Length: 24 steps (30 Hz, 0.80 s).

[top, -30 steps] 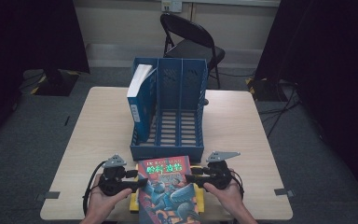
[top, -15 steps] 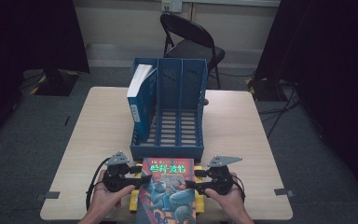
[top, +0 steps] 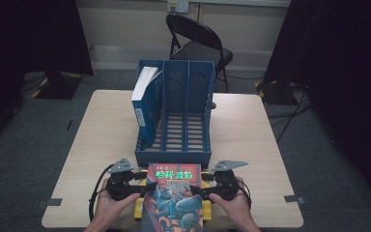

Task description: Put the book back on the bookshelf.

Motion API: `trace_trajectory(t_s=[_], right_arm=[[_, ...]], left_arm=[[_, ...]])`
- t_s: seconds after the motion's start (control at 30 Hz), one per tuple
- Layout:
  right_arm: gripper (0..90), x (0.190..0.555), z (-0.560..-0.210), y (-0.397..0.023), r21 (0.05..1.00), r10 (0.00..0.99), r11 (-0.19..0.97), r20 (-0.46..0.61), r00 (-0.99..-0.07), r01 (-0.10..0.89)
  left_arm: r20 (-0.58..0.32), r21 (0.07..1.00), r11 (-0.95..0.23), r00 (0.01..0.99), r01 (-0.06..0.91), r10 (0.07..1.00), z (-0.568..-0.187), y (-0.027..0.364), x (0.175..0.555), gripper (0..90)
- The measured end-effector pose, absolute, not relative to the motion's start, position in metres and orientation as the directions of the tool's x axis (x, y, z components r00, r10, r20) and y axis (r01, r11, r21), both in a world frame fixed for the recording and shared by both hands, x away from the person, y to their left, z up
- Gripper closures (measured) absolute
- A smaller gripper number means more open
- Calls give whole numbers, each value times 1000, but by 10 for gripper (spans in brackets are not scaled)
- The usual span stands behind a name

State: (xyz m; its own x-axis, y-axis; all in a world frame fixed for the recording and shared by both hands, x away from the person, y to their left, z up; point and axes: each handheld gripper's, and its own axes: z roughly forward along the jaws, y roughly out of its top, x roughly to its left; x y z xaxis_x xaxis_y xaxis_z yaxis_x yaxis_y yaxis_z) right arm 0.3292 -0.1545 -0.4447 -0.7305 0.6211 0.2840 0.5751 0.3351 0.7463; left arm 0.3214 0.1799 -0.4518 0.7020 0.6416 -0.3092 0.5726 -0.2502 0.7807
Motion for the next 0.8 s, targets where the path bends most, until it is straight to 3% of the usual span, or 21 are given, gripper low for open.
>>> trace_trajectory(t_s=[0.23,0.3,0.57,0.7,0.8], right_arm=[[206,325,-445,-146,748,648,324,271,-712,579],[197,327,-445,-147,739,642,295,316,-698,606],[334,329,-441,-156,749,624,212,391,-677,628],[350,328,-440,-158,754,613,213,392,-686,622],[432,328,-438,-163,751,573,192,437,-694,632]], left_arm=[[-304,790,-241,702,563,644,-453,179,319,358],[-304,791,-239,700,564,647,-453,179,318,358],[-303,800,-230,704,555,642,-455,180,318,358],[-297,805,-232,709,546,639,-456,180,317,355],[-300,806,-228,709,546,638,-456,180,317,351]])
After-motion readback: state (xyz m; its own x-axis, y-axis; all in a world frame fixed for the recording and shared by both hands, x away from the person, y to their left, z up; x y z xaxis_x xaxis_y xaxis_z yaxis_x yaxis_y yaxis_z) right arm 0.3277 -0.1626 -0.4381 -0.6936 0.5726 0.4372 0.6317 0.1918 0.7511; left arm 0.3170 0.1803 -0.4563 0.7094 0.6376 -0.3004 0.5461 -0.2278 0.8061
